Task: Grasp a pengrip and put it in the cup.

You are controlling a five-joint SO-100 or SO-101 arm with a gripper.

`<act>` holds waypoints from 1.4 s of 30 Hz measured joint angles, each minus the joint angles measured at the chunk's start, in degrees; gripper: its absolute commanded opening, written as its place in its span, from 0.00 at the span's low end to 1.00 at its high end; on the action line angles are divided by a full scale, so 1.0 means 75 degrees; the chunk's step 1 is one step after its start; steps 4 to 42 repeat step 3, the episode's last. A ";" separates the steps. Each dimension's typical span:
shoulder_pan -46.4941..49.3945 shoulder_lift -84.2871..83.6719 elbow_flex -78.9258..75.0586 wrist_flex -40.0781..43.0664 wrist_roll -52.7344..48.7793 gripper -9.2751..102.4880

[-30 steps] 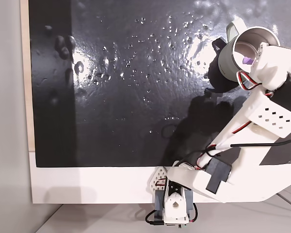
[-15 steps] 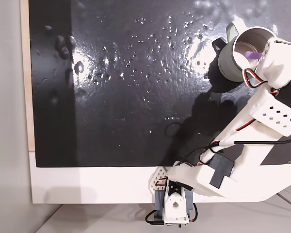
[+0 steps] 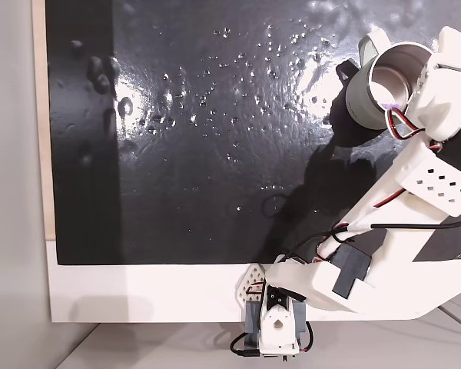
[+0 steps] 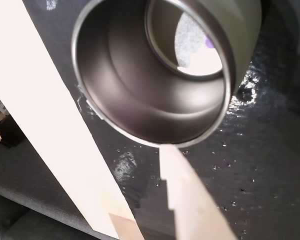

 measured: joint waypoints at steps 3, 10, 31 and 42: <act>0.0000 0.0000 0.0000 0.0000 0.0000 0.39; 0.0000 0.0000 0.0000 0.0000 0.0000 0.39; 0.0000 0.0000 0.0000 0.0000 0.0000 0.39; 0.0000 0.0000 0.0000 0.0000 0.0000 0.39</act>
